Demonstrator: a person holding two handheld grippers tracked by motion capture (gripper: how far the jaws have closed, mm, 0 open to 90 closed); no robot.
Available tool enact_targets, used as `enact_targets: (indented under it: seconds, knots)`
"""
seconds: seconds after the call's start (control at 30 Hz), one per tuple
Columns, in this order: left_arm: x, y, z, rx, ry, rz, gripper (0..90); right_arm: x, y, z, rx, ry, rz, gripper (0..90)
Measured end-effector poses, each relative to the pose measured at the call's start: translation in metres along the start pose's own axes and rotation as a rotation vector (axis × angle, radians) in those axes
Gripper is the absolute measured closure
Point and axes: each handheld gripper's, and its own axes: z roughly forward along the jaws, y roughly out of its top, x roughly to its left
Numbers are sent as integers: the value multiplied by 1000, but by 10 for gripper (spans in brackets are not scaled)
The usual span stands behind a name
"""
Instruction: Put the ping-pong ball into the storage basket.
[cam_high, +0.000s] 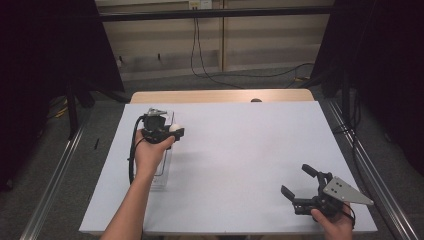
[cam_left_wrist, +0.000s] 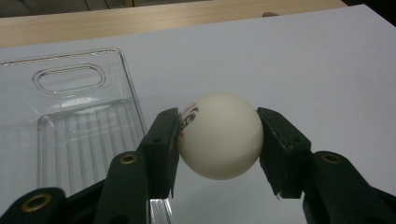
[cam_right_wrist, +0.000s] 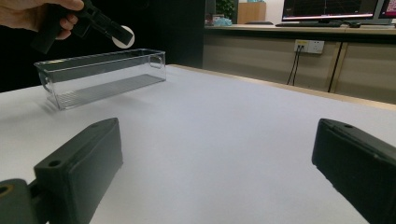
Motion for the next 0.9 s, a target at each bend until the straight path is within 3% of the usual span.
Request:
enact_targets:
  seconds: [0.13,0.17,0.2,0.27,0.33,0.4,0.47,0.57,0.63,0.7,0.73,0.9]
  knots:
    - [2,0,-2,17,9,14,512,0,0,0,2,1,1,12]
    - [1,-1,-1,5,2,-6,512,0,0,0,0,1,-2,12]
    - [3,-1,-2,22,3,17,512,0,0,0,3,5,-8,12]
    - [2,-2,-2,0,7,-9,512,0,0,0,4,4,-7,12]
    - [5,-2,-3,14,6,11,512,0,0,0,1,1,-1,12]
    - [3,-3,-2,-1,8,-15,512,0,0,0,0,1,-4,12]
    - [6,-3,-5,19,14,10,512,0,0,0,0,1,-3,12]
    - [6,-4,-5,3,13,-13,512,0,0,0,-1,-1,-3,12]
    - [9,-4,-7,18,9,7,511,0,0,0,3,3,-9,12]
    - [8,-5,-6,0,22,-20,512,0,0,0,2,2,-9,12]
    - [9,-5,-7,9,19,-7,512,0,0,0,4,5,-10,12]
    - [10,-5,-9,5,16,-19,512,0,0,0,2,2,-9,13]
